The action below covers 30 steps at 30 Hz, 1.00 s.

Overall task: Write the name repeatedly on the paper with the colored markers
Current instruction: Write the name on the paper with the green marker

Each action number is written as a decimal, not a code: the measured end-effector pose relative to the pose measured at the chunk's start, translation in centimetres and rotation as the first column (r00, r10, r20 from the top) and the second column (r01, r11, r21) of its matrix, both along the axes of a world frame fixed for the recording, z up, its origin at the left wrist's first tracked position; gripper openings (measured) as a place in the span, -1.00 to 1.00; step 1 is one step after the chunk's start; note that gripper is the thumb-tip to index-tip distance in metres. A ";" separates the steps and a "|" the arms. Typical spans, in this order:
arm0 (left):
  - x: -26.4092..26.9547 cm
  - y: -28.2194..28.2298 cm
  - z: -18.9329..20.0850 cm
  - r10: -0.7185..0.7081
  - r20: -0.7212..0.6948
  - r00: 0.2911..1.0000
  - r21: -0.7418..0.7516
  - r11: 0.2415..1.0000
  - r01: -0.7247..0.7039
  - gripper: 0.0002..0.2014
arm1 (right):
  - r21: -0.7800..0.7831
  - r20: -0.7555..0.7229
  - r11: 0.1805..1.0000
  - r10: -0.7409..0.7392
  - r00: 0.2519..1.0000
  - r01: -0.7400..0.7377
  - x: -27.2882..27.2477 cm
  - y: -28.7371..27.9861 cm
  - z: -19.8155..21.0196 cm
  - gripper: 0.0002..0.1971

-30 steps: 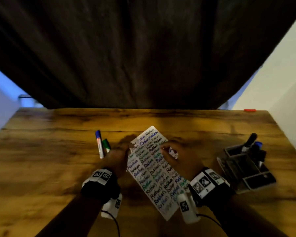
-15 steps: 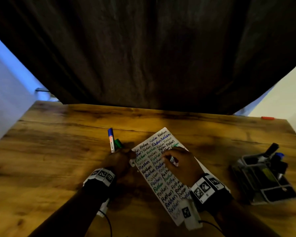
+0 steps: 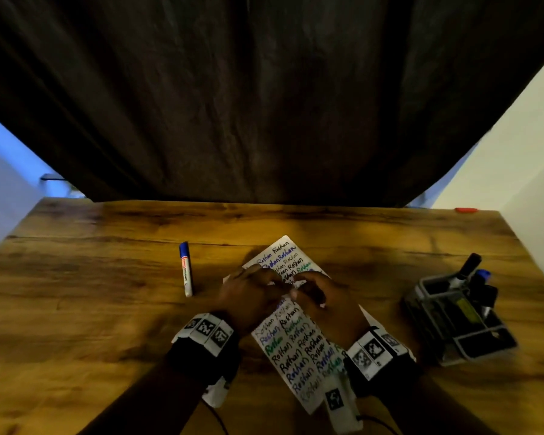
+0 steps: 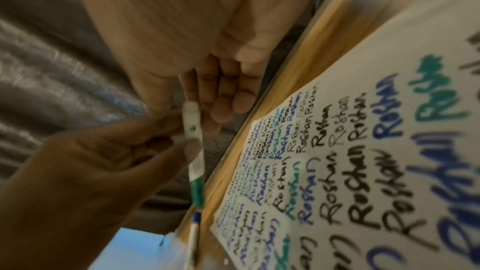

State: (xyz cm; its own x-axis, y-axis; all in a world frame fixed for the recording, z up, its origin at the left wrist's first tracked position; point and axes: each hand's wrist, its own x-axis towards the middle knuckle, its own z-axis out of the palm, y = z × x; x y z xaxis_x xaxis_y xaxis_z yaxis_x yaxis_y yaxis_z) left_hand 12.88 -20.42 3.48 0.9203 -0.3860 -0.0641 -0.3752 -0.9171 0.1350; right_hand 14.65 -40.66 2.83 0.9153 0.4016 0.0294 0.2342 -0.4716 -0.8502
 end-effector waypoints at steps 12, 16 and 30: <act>-0.1 -3.4 -2.1 0.071 0.115 0.991 -0.262 0.964 -0.039 -0.78 | -0.026 0.063 0.973 -0.227 0.972 0.229 -1.2 -5.7 0.7 -0.90; 0.0 -4.6 -2.8 0.033 -0.094 0.995 -0.379 0.923 -0.066 -0.77 | 0.207 -0.163 0.948 -0.211 0.964 0.243 -1.7 -7.0 1.4 -0.76; -1.3 -7.5 -3.4 -0.126 -0.192 0.973 -0.456 0.890 0.025 -0.81 | 0.473 -0.511 0.854 0.064 0.857 0.219 -2.5 -6.2 -0.4 -0.49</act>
State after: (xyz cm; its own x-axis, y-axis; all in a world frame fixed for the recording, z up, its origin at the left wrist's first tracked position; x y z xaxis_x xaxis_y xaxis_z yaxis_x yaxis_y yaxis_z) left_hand 11.60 -27.88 0.10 0.8713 -0.4875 -0.0563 -0.3575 -0.7091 0.6077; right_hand 12.14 -46.90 2.47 0.8860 0.3860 -0.2568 -0.2988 0.0520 -0.9529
